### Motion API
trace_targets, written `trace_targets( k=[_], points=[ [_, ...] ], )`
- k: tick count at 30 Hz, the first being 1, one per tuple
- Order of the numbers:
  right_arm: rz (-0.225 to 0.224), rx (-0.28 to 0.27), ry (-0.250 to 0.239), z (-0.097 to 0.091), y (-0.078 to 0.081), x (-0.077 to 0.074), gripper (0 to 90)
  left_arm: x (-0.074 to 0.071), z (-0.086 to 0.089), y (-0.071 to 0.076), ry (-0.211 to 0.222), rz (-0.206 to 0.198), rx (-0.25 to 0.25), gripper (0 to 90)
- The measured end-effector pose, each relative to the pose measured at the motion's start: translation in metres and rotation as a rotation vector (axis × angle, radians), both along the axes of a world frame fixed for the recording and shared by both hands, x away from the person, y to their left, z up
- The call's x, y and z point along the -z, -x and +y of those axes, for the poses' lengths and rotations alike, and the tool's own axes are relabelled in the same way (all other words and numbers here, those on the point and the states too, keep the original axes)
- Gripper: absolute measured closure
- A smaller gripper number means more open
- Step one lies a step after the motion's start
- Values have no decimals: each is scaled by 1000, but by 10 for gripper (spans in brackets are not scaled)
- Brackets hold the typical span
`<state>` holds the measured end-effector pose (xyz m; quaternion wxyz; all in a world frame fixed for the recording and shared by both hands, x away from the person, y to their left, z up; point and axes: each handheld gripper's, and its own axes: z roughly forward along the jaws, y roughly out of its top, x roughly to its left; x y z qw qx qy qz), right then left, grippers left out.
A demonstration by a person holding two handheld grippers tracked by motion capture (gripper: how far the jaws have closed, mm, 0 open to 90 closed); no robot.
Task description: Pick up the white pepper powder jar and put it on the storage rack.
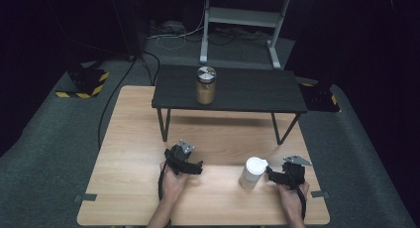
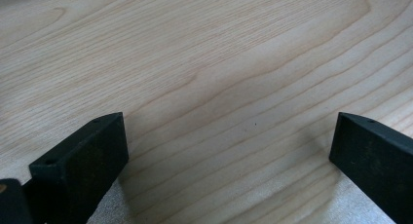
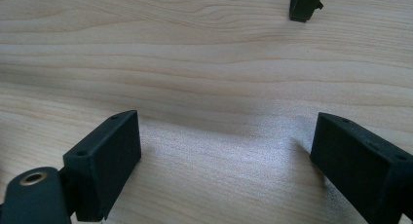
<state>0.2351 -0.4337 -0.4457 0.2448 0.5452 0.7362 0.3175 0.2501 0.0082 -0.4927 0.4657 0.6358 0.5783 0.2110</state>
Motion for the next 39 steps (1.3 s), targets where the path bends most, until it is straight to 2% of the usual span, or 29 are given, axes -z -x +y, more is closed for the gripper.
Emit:
trace_targets(
  k=[16,22,28,39],
  points=[
    [1,-5,4,0,0,0,92,0,0,0,-1,-1,0,6],
    [-6,-44,8,-1,6,-2,87,0,0,0,0,-1,2,11],
    [-12,-122,-11,-7,22,-8,91,0,0,0,1,-1,2,11],
    [-5,-207,-42,-5,44,-7,107,0,0,1,0,-1,1,13]
  ],
)
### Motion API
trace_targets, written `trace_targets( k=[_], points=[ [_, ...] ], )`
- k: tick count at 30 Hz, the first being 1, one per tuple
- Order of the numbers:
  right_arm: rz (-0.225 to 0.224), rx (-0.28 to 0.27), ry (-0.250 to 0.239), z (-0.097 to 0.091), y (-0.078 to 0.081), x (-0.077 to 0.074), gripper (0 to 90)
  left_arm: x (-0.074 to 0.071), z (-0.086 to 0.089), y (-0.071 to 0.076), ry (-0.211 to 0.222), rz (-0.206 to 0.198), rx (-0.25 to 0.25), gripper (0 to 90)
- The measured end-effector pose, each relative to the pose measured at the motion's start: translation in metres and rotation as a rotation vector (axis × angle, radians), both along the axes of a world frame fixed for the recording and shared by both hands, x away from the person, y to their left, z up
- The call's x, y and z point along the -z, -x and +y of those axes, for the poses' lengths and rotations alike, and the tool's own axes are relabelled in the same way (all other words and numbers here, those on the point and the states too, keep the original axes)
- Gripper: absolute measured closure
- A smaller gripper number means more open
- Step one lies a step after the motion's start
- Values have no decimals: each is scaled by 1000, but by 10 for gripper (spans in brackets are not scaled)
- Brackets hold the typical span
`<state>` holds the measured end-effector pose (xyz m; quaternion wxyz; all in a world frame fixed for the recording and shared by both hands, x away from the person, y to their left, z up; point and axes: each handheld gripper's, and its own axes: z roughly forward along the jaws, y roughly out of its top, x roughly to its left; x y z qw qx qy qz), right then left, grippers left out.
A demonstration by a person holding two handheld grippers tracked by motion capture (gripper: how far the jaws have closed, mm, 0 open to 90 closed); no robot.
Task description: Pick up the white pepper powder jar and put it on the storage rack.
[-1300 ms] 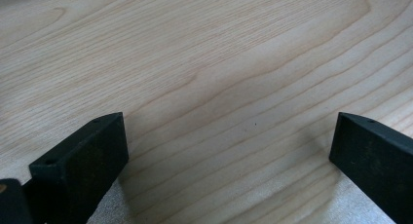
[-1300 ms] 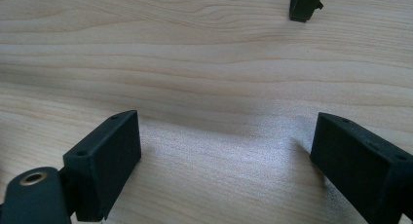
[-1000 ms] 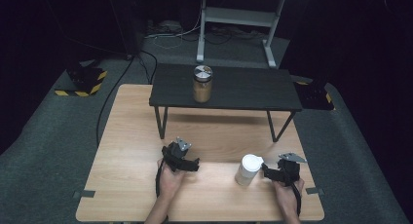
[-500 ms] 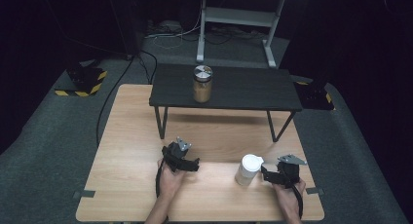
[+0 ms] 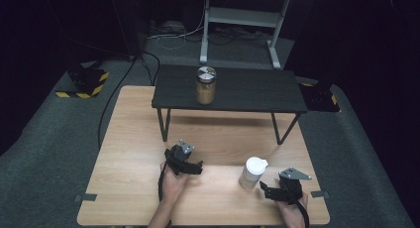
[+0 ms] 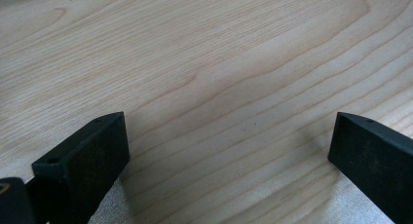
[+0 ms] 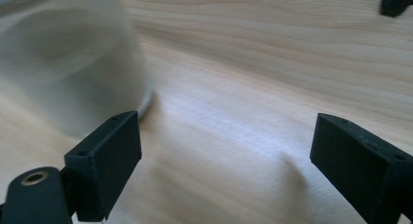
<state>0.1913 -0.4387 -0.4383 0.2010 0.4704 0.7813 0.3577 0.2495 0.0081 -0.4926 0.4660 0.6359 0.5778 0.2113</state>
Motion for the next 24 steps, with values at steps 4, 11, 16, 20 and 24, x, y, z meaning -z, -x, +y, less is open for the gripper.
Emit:
trace_targets(
  k=[4,11,16,20,24],
  points=[
    [5,-31,-9,2,5,0,107,0,0,0,0,0,0,13],
    [-11,-104,-49,8,11,0,111,-1,1,0,-4,4,5,12],
    [-19,-133,-62,15,8,1,111,-1,1,0,-5,5,7,13],
    [-28,-149,-70,24,3,2,113,-1,1,0,-6,5,6,13],
    [-41,-149,-71,31,0,4,114,-1,1,0,-6,5,6,13]
  ],
)
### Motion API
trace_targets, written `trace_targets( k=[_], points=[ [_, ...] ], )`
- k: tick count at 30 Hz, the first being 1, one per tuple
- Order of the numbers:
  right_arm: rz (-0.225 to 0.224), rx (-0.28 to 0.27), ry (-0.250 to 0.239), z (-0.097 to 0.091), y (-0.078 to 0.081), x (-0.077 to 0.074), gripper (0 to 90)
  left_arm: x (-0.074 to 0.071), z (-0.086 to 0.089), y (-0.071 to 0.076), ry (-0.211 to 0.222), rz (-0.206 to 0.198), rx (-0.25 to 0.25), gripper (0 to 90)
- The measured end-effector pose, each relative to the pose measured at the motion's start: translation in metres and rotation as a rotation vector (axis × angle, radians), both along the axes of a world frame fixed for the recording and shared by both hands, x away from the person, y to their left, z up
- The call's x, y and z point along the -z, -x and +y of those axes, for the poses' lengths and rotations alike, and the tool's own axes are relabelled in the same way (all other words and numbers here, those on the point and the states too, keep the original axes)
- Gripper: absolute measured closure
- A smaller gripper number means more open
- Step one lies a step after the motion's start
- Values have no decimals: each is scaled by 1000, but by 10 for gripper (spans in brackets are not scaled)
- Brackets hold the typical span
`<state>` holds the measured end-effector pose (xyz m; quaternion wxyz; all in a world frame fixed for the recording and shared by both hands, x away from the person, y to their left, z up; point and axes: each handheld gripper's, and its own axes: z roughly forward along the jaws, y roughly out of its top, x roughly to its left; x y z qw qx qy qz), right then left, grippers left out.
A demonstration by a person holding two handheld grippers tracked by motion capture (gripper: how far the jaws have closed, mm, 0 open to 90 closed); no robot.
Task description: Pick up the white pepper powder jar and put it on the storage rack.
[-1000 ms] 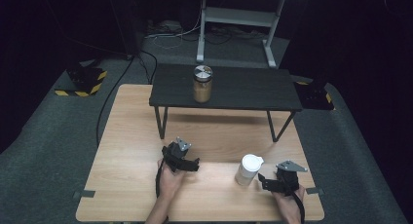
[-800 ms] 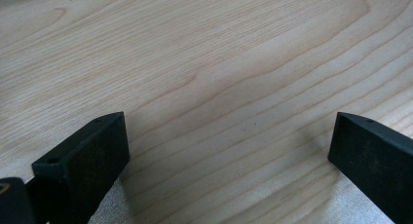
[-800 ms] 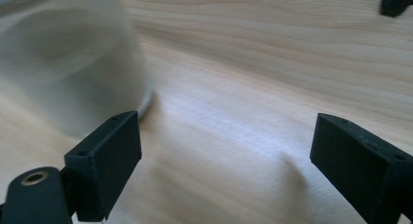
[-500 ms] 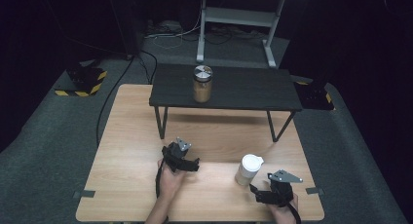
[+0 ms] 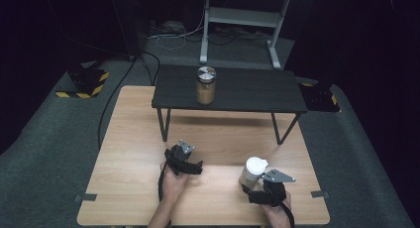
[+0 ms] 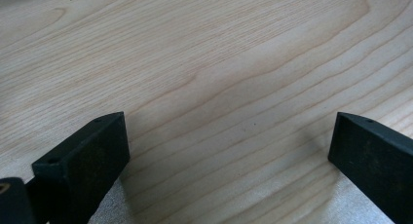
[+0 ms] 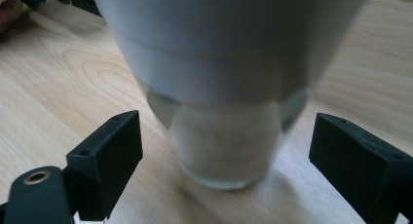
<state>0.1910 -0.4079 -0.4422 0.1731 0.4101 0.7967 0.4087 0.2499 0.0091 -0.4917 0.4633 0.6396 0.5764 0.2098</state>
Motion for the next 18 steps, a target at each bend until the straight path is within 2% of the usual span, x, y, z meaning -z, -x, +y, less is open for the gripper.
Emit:
trace_targets(
  k=[7,14,18],
  points=[
    [-11,16,-13,6,-2,4,132,0,0,0,-3,2,1,12],
    [-40,28,-31,10,-1,8,196,0,0,0,-2,1,1,13],
    [-42,29,-38,10,-2,8,232,0,0,0,-2,1,1,13]
  ],
)
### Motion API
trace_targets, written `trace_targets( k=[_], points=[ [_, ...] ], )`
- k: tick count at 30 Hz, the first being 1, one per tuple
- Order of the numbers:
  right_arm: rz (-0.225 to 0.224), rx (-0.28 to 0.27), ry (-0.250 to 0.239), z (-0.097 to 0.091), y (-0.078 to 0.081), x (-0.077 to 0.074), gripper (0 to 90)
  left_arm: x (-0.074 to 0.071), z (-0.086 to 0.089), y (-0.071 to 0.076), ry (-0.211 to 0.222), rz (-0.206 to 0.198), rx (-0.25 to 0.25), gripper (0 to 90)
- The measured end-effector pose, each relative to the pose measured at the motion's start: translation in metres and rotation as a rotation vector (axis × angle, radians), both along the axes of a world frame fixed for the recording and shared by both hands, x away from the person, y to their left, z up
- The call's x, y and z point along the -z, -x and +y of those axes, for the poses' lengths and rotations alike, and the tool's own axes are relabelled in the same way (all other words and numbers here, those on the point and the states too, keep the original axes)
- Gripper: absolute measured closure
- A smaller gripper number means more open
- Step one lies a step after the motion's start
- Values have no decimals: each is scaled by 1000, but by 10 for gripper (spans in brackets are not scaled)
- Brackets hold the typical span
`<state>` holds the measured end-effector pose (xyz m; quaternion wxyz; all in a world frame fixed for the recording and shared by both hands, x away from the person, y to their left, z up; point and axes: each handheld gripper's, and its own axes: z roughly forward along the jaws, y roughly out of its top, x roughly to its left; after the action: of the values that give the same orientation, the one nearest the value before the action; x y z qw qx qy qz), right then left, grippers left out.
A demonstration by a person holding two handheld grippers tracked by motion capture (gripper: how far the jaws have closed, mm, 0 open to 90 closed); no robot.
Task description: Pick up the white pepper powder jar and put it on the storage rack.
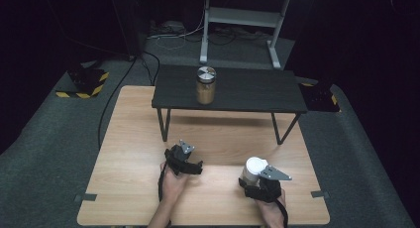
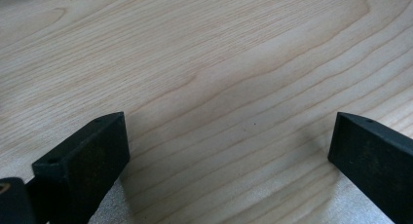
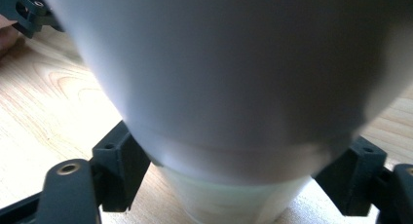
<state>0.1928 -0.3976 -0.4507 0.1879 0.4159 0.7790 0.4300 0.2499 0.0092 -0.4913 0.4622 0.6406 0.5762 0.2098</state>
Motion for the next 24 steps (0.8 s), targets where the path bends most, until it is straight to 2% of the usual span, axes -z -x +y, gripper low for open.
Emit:
trace_targets(
  k=[12,24],
  points=[
    [-23,9,10,2,3,1,284,0,0,0,-1,0,0,13],
    [-16,9,13,2,2,-1,293,0,0,0,0,0,0,13]
  ],
)
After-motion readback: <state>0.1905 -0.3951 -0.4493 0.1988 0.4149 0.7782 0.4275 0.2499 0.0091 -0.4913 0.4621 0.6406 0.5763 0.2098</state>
